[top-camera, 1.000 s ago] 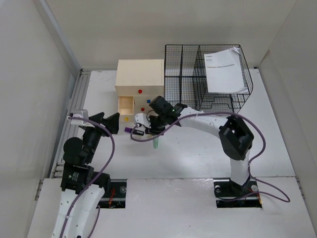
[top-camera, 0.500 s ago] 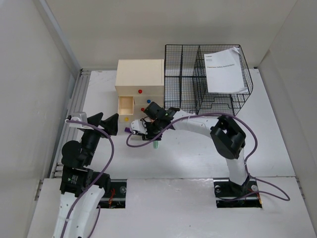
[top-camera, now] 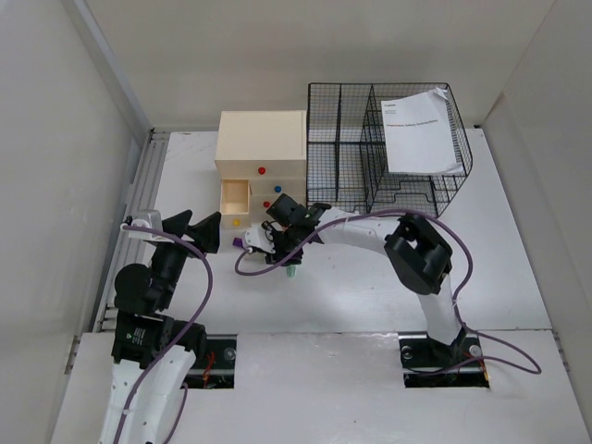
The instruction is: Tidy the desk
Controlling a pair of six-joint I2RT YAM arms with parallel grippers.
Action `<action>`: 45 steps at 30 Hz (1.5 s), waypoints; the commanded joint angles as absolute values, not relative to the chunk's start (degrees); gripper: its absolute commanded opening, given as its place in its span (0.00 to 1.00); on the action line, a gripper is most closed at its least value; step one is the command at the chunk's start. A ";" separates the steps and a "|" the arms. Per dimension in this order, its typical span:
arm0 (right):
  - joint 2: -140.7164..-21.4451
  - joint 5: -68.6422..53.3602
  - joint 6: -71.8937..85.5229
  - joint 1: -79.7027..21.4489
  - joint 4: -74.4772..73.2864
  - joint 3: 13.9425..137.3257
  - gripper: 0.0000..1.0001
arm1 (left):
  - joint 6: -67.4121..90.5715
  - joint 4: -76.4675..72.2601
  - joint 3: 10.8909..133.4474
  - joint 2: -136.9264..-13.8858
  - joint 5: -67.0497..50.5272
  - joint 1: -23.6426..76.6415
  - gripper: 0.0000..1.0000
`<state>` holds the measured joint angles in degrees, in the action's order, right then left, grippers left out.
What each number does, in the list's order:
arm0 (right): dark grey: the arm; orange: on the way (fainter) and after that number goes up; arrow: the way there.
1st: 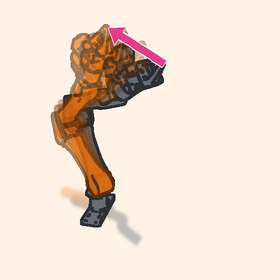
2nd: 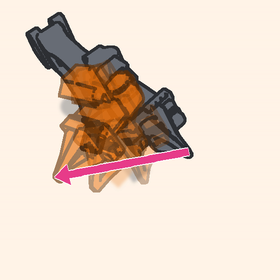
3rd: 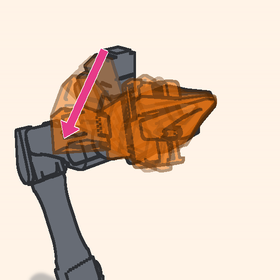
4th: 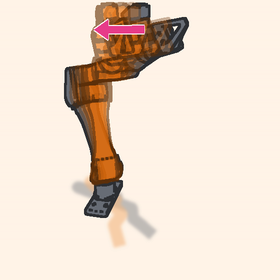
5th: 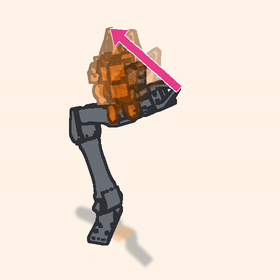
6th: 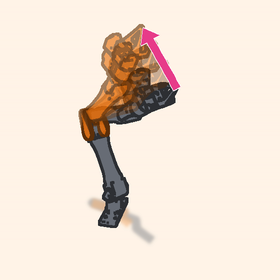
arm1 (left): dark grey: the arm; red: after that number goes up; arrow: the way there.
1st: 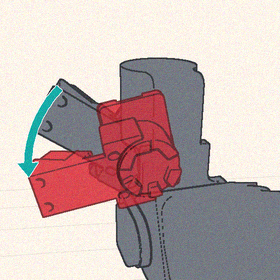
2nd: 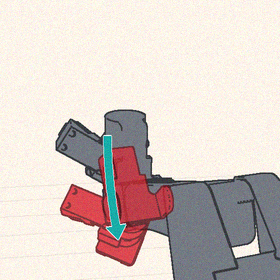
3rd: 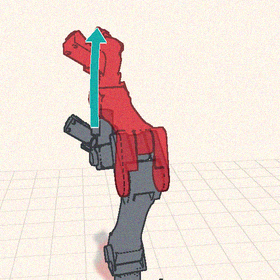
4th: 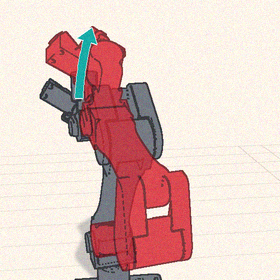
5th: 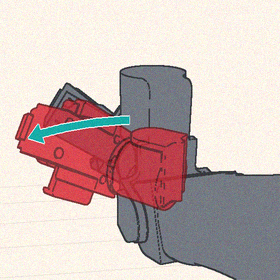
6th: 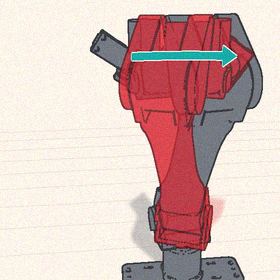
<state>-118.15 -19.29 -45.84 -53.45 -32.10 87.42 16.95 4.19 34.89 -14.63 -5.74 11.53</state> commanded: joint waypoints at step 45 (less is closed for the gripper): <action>-123.57 -5.01 -27.69 -55.20 -21.88 121.46 0.11 | 16.08 2.81 35.42 -12.39 -3.25 11.51 0.70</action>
<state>-123.52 -7.16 -29.69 -55.53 -25.10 117.99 16.91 4.56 34.89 -12.95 -3.77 11.51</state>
